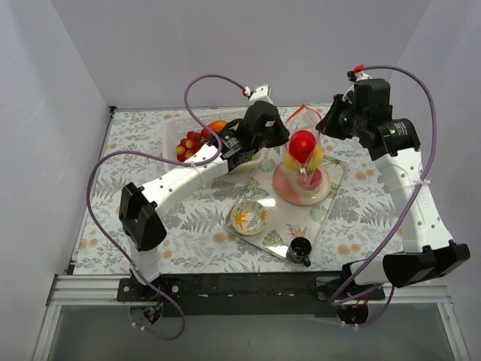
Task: Place the food in the zip-top bag and seal the zipper
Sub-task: Adjust the zipper on the food storage bag.
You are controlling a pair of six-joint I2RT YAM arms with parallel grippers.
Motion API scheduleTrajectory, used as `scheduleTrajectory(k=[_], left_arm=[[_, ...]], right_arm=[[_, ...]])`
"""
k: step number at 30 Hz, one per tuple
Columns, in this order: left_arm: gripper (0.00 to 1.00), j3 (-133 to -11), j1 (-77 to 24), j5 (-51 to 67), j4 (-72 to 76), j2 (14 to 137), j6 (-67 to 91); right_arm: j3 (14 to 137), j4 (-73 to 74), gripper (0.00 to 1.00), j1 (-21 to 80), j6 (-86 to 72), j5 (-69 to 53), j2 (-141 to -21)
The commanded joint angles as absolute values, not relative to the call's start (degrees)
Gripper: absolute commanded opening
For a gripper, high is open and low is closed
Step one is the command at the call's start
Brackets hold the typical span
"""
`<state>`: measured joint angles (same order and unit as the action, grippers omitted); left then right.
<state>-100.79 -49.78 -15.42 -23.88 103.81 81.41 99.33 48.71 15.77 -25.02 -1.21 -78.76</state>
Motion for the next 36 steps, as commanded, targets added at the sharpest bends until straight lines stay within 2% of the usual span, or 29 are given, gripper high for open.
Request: scheduleTrajectory(k=[1,3,5,7,11,15,18,20,24,25,26,36], left_arm=[[0.00,-112.84,-51.85,-11.95,-27.50,108.26,79.02],[0.00,-114.95,-51.77,-15.00,-30.75,109.33,78.93],[0.00,-111.99,-50.20,-13.20,-28.50,108.02,79.36],[0.00,-109.86,-50.27,-9.68,-26.72,107.66,78.76],[0.00,-111.54,-49.23,-12.39,-30.23,108.11,77.96],[0.00,-107.59,-47.02,-10.29,-28.49,104.68,78.22],[0.00,-108.54,-47.02,-9.93,-27.34,104.76,77.70],[0.00,-111.95,-46.50,-8.01,-28.73,106.25,77.34],[0.00,-110.93,-46.49,-5.01,-27.16,106.53,75.77],[0.02,-110.05,-46.49,-4.66,-26.64,105.57,75.41],[0.08,-108.56,-46.41,-3.79,-25.06,105.03,74.98],[0.23,-102.49,-46.49,-1.94,-22.42,99.67,72.51]], right_arm=[[95.02,43.25,0.01,15.91,-24.43,-2.10,-76.73],[95.01,43.33,0.01,15.91,-23.39,-0.54,-76.55],[96.32,44.90,0.01,15.21,-22.15,3.93,-76.55],[98.42,45.35,0.01,15.12,-21.80,3.35,-77.08],[102.21,47.37,0.01,13.98,-20.40,4.74,-79.62],[101.95,46.24,0.01,10.46,-20.65,0.71,-79.36],[100.38,45.36,0.01,11.86,-21.71,-4.48,-80.16],[100.11,44.91,0.01,15.81,-21.80,-1.33,-79.37],[103.78,46.05,0.01,15.65,-20.83,3.15,-78.84],[105.19,46.66,0.01,15.38,-20.74,2.99,-79.10],[106.25,47.71,0.01,15.29,-20.74,2.55,-79.80],[105.82,46.06,0.01,15.29,-21.01,0.44,-77.35]])
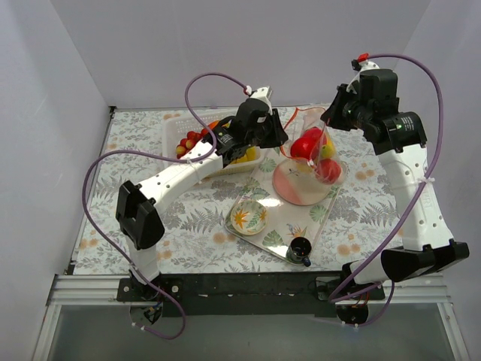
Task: Place the food in the zip-top bag and seal the zipper
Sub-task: Adjust the zipper on the food storage bag.
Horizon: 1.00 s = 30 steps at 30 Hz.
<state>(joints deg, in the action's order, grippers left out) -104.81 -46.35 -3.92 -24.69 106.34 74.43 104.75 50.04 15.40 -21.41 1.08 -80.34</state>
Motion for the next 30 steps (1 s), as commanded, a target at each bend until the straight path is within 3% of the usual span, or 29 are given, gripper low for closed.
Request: scheduleTrajectory(k=[1,4,7,10,14,21,30], left_arm=[[0.24,-101.35,-46.49,-1.32,-21.80,99.23,72.42],[0.33,-99.41,-46.49,-0.18,-20.66,97.83,72.25],[0.53,-97.83,-46.49,-0.35,-19.69,95.89,71.63],[0.65,-96.07,-45.62,-1.14,-19.25,93.78,71.10],[0.76,-93.52,-44.21,-0.97,-19.25,90.88,71.19],[0.82,-88.51,-41.93,1.58,-19.16,85.17,71.81],[0.83,-84.20,-38.15,1.40,-20.57,80.07,72.77]], right_arm=[[105.82,46.05,0.01,15.38,-21.09,0.44,-76.91],[105.82,46.14,0.01,15.29,-21.18,-1.49,-76.12],[105.73,46.23,0.01,15.29,-21.01,-1.06,-75.06],[105.56,46.67,0.01,15.29,-20.22,-0.26,-73.92],[104.68,46.32,0.01,15.29,-20.30,1.58,-72.42],[105.38,45.97,0.01,15.21,-20.48,1.23,-72.07],[104.15,45.44,0.01,15.21,-20.48,1.14,-71.46]])
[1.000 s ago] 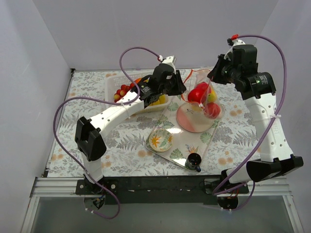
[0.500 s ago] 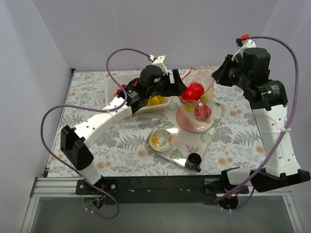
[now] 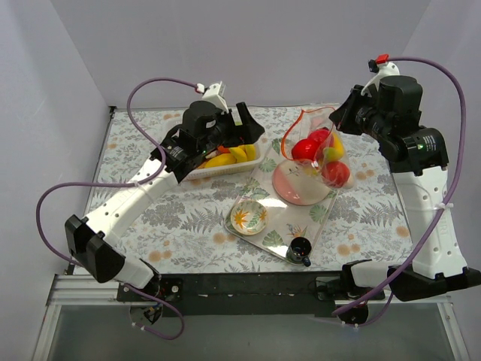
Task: Place the food in the zip-top bag and seal the zipper
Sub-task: Adjust the zipper on the food storage bag, then adjust the fake fruit in the bin.
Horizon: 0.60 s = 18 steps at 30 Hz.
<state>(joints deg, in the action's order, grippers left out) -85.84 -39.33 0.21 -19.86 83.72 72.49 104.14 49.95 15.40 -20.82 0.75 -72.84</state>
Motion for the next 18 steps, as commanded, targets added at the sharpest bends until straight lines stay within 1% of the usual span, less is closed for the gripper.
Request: scheduleTrajectory(k=[1,6,10,15,18], left_arm=[[0.83,-83.94,-37.97,1.75,-20.13,79.81,72.69],[0.83,-84.02,-36.74,0.79,-21.00,79.80,72.42],[0.82,-82.97,-33.76,-1.05,-21.71,80.42,72.42],[0.80,-84.90,-30.94,-2.98,-21.80,84.10,69.62],[0.79,-87.36,-28.74,-2.11,-21.80,87.61,68.64]], right_arm=[[104.06,45.35,0.01,15.21,-20.48,1.23,-71.54],[103.19,45.09,0.01,15.21,-20.65,0.79,-71.63],[102.57,44.56,0.01,15.21,-20.74,0.88,-71.37],[100.99,43.51,0.01,15.21,-21.35,0.35,-70.84],[98.36,42.63,0.01,15.21,-21.97,-1.76,-69.79]])
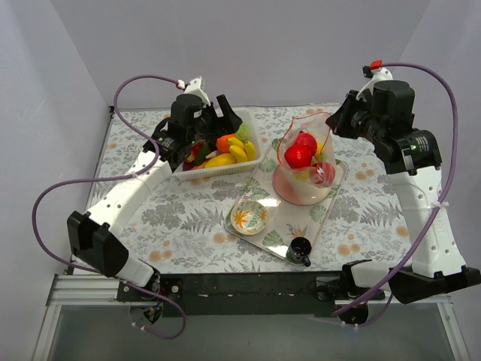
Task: Place the food in the zip-top bag and seal the zipper
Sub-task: Adjust the fake fruit in the bin.
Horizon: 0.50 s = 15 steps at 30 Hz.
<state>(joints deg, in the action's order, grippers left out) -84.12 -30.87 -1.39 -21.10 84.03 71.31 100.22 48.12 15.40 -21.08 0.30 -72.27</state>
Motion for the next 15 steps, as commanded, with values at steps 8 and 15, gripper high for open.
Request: scheduleTrajectory(k=[8,15], left_arm=[[0.79,-90.44,-25.31,-1.40,-21.36,93.25,67.59],[0.78,-86.93,-23.38,-1.84,-20.31,94.13,69.78]], right_arm=[[96.59,41.66,0.01,15.29,-21.36,-2.64,-68.29],[96.15,40.78,0.01,15.29,-21.53,-4.04,-69.17]])
